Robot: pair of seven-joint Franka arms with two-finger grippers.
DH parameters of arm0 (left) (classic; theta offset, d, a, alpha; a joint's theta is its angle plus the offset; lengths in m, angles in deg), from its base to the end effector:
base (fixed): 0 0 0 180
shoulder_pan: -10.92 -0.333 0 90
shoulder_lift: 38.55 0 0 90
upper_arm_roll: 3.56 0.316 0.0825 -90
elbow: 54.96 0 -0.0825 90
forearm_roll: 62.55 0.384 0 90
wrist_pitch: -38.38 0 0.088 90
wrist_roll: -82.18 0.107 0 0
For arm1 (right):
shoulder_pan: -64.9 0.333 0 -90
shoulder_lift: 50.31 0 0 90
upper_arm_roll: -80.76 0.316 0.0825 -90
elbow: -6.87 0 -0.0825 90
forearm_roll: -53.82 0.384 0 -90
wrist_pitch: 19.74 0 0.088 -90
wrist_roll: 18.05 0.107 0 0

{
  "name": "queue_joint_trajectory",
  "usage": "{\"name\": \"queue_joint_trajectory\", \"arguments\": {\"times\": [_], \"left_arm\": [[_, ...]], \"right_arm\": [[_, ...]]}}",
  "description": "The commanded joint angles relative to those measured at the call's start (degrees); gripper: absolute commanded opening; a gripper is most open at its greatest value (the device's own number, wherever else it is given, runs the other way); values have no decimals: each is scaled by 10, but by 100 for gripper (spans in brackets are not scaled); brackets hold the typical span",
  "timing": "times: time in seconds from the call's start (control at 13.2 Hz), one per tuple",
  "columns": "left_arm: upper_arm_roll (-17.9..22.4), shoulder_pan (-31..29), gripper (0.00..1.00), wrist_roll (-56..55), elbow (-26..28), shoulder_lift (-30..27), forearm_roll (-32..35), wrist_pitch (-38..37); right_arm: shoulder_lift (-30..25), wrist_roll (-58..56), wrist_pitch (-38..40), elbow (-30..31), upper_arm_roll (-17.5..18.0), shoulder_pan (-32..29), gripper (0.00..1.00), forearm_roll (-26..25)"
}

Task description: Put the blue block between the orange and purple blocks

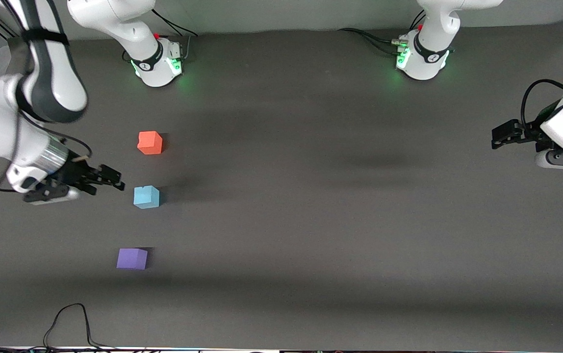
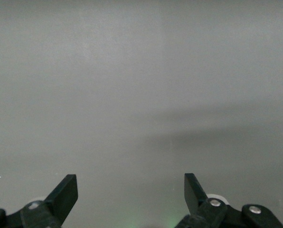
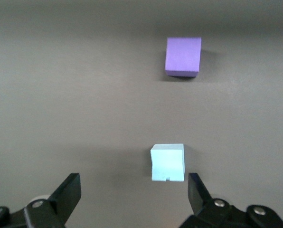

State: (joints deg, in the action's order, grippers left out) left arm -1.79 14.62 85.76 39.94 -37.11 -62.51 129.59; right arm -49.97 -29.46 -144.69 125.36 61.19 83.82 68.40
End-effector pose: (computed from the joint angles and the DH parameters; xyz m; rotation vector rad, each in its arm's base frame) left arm 0.5589 -0.0190 0.5720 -3.1346 0.1509 0.1406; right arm 0.5601 0.0032 0.4398 -2.9329 -0.0775 -0.1894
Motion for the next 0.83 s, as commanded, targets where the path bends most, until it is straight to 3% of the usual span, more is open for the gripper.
{"name": "queue_joint_trajectory", "arguments": {"times": [0.0,0.15,0.45,0.76], "left_arm": [[2,5,100,7,-7,1,7,-1],[3,5,100,7,-7,1,7,-1],[2,5,100,6,-7,1,7,-2],[3,6,100,5,-7,1,7,-2]], "right_arm": [[-38,9,85,-57,-6,7,100,-47],[-38,57,196,-145,-5,8,100,-67],[-39,60,306,-254,-6,8,100,-75],[-42,60,341,-273,-4,9,100,-117]]}}
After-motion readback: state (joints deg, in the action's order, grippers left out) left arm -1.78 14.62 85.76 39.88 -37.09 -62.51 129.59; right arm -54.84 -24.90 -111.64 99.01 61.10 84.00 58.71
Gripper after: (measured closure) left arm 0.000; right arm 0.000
